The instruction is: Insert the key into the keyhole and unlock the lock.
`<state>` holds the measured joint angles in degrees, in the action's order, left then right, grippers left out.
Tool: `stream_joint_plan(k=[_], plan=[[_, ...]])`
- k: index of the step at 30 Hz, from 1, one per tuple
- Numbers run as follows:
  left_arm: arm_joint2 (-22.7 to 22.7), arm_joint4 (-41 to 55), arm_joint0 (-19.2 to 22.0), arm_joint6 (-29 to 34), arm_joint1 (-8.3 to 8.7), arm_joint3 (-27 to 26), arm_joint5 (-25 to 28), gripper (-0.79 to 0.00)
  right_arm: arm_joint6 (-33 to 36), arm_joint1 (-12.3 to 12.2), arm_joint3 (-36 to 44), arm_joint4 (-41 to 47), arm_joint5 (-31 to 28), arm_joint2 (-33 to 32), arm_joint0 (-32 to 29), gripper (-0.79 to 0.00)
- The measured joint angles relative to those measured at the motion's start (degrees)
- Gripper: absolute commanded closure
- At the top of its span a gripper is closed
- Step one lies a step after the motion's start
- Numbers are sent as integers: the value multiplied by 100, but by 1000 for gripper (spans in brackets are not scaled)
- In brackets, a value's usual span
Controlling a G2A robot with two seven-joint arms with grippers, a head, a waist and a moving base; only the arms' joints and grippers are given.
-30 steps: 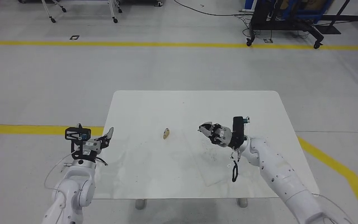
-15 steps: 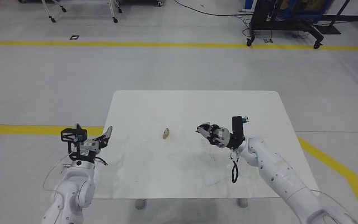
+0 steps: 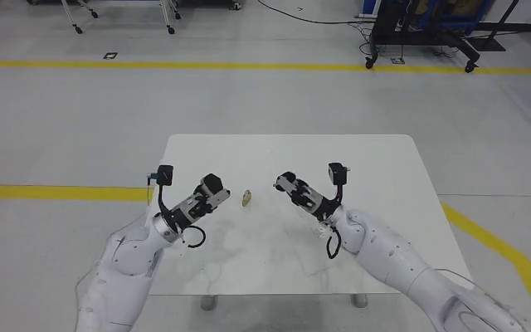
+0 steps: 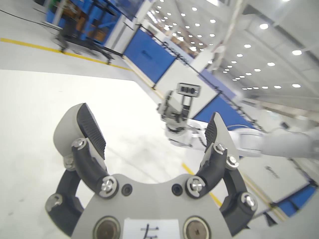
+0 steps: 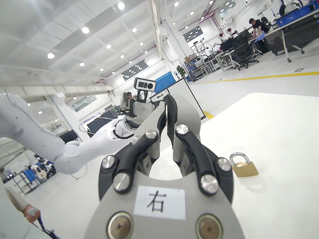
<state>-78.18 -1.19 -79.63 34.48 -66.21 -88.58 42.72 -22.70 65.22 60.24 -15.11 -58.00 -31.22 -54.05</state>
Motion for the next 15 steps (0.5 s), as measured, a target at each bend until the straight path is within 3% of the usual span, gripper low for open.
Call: stream_joint_plan(k=[6, 7, 9, 11, 15], plan=[[544, 1513, 719, 1211, -22, 673, 323, -785, 1228, 38, 33, 1577, 0, 232, 233, 0], [629, 1672, 807, 1354, -28, 772, 310, -757, 1432, 44, 55, 1797, 0, 223, 241, 0], [780, 2033, 1020, 1674, -38, 1033, 250, -622, 1944, 59, 59, 2264, 0, 164, 248, 0], [870, 2171, 1192, 1876, -46, 1307, 312, -416, 2481, 91, 26, 2694, 0, 81, 240, 0], [973, 1815, 1408, 1863, -61, 1649, 530, -366, 3511, 202, -102, 3405, 0, -97, 241, 0]])
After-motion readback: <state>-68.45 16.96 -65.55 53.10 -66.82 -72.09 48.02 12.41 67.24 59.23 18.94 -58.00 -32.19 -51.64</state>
